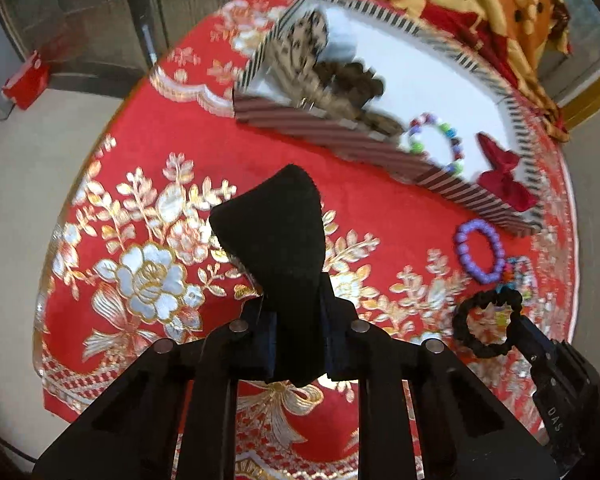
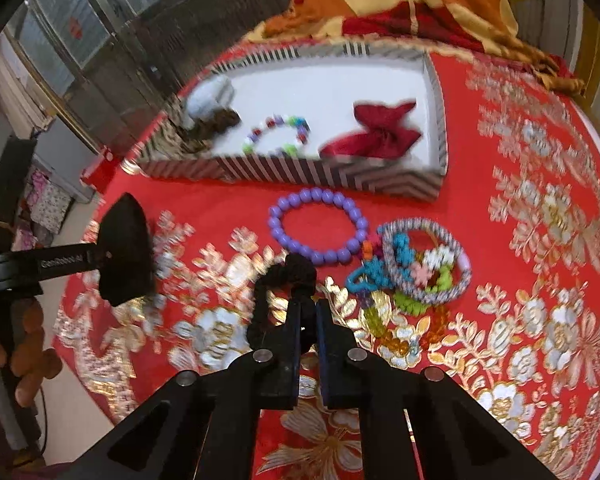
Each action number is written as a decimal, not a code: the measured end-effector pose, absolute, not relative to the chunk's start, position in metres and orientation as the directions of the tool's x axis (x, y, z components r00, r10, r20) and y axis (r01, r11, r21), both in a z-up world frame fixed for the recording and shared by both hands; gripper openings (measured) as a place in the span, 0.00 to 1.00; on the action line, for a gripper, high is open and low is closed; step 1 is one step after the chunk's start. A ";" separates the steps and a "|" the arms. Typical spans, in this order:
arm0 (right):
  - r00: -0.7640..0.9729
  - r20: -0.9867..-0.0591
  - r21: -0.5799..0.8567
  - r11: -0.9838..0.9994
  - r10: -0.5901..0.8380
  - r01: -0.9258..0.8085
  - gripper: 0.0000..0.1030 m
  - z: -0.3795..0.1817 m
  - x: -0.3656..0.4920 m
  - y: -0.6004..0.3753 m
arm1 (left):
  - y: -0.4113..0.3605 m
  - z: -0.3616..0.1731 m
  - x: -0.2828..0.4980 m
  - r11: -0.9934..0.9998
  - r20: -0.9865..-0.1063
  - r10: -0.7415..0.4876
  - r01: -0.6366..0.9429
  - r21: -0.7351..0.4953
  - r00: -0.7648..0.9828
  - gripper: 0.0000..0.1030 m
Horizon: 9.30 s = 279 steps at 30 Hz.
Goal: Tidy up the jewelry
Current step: 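Grasp the black scrunchie with the right tool and lift it, then lower the black bow into the tray with left tool while right lowers the scrunchie, then move both open tools back toward the bracelets beside the tray, then grasp the purple bead bracelet with left tool while right grasps grey braided bracelet, then carry both bracelets into the tray and open both tools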
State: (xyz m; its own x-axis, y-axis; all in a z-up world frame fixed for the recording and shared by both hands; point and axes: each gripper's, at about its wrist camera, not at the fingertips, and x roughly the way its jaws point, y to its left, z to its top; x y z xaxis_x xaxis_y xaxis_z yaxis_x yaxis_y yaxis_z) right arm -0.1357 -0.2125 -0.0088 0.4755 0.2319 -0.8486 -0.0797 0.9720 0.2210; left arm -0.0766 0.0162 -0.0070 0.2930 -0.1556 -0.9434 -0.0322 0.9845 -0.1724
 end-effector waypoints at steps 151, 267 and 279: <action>0.559 -0.820 0.197 0.978 0.125 0.071 0.41 0.051 -0.180 -0.257 | -0.092 0.061 -0.128 0.983 -0.897 -0.081 0.183 0.000 0.435 0.50; 0.524 -0.833 0.161 0.984 0.177 -0.075 0.06 0.044 -0.093 -0.289 | -0.080 0.058 -0.029 0.933 -0.921 -0.269 0.313 -0.177 0.281 0.08; 0.543 -0.819 0.160 0.983 0.183 -0.090 0.06 0.057 -0.049 -0.272 | -0.087 0.100 0.012 0.937 -0.892 -0.239 0.333 -0.108 0.383 0.08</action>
